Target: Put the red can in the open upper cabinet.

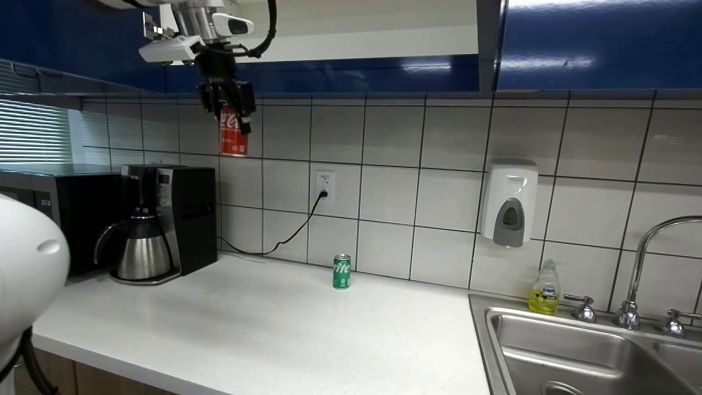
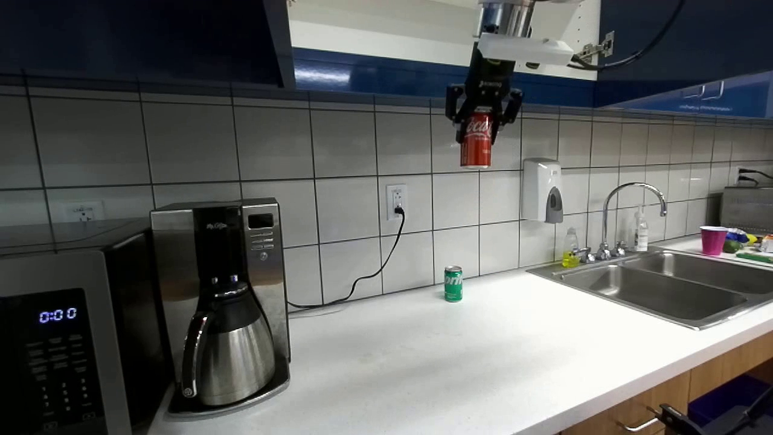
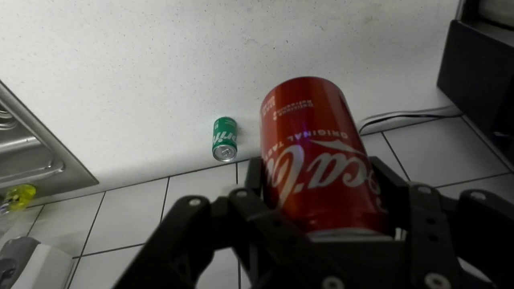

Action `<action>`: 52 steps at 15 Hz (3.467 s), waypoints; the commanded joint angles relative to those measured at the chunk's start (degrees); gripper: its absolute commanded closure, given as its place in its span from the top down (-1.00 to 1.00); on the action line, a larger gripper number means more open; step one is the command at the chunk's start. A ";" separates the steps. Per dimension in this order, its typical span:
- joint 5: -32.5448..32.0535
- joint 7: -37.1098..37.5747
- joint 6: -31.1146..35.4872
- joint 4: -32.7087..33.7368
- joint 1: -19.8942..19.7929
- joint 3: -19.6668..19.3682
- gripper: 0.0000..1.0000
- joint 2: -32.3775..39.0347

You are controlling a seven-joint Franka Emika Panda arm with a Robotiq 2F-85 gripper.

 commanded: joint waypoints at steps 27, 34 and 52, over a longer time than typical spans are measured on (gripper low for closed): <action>-4.92 9.85 -17.30 48.77 -5.42 5.73 -0.21 18.75; -7.72 12.04 -20.87 59.36 -4.06 5.01 -0.21 26.60; -13.93 14.71 -24.00 74.34 -1.50 4.81 0.79 40.08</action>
